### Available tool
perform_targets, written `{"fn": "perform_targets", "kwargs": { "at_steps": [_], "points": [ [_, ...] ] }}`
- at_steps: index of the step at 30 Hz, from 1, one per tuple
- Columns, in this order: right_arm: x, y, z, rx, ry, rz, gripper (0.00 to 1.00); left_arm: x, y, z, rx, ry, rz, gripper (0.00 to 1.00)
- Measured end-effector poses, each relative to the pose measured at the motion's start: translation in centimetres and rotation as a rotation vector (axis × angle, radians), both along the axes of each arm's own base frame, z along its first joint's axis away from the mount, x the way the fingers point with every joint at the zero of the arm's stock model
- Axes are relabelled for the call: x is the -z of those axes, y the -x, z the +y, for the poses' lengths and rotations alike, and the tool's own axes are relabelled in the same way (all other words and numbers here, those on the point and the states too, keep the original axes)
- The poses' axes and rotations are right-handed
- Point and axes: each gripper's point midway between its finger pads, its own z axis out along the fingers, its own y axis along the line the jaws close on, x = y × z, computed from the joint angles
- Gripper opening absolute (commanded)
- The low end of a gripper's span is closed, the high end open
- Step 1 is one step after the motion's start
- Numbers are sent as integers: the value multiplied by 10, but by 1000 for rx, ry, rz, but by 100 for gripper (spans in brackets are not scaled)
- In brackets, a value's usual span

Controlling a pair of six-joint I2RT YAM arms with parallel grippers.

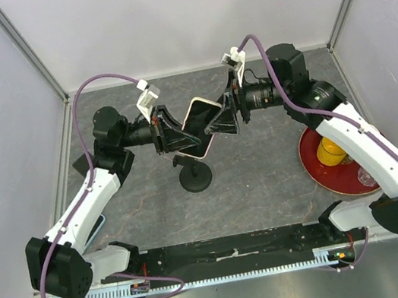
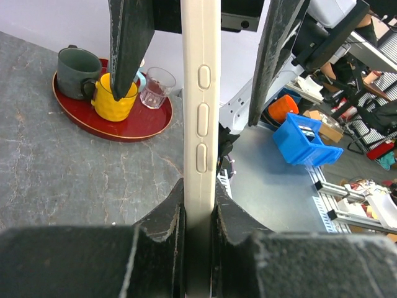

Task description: Place the phone on the phone stand

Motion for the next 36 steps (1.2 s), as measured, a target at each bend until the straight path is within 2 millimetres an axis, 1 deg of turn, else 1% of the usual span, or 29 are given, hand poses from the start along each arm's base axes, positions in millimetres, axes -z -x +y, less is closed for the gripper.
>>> {"fn": "perform_targets", "kwargs": {
  "at_steps": [1, 4, 6, 7, 9, 10, 14, 15, 16, 20, 21, 23, 24, 27, 28, 30, 31, 32, 33, 34, 36],
  "points": [
    [-3, 0, 2, -14, -8, 4, 75, 0, 1, 0, 4, -1, 1, 2],
    [-11, 0, 7, -43, -26, 10, 68, 0, 2, 0, 9, -1, -2, 2],
    [-16, 0, 11, -65, -37, 14, 67, 1, 2, -1, 13, -2, 0, 2],
    [-18, 0, 12, -76, -42, 18, 63, 1, 2, -1, 14, -3, 1, 2],
    [-18, 0, 15, -94, -46, 28, 59, 1, 2, -1, 17, -3, 2, 2],
    [-18, 0, 16, -102, -47, 34, 55, 1, 2, -2, 18, -3, 2, 2],
    [-15, -1, 20, -129, -48, 59, 51, 1, 2, -3, 23, -6, 6, 2],
    [-14, -1, 21, -136, -47, 65, 48, 1, 2, -3, 25, -6, 8, 2],
    [-13, 0, 22, -144, -47, 71, 41, 1, 3, -3, 28, -7, 8, 2],
    [-9, 0, 24, -165, -48, 94, 26, 2, 5, -2, 38, -11, 12, 2],
    [-9, 1, 24, -172, -50, 95, 14, 2, 5, -2, 38, -11, 14, 2],
    [-10, 2, 25, -180, -53, 91, 3, 3, 4, -3, 38, -13, 18, 2],
    [-11, 2, 25, -178, -54, 91, 0, 3, 4, -3, 37, -12, 18, 2],
    [-10, 2, 25, -177, -62, 82, 0, 3, 4, -3, 38, -13, 19, 2],
    [-10, 2, 25, -174, -66, 78, 0, 3, 4, -3, 39, -14, 20, 5],
    [-9, 4, 23, -157, -79, 68, 0, 3, 4, -3, 42, -15, 21, 17],
    [-9, 5, 22, -147, -87, 65, 0, 4, 5, -3, 44, -15, 21, 35],
    [-8, 7, 20, -136, -98, 61, 0, 4, 6, -3, 46, -15, 20, 42],
    [-7, 8, 18, -117, -111, 59, 0, 4, 6, -4, 45, -15, 16, 45],
    [-6, 8, 16, -92, -119, 53, 0, 3, 5, -5, 41, -15, 15, 51],
    [-1, 8, 9, -24, -129, 47, 0, -1, -3, -3, -7, -15, 4, 54]
  ]
}}
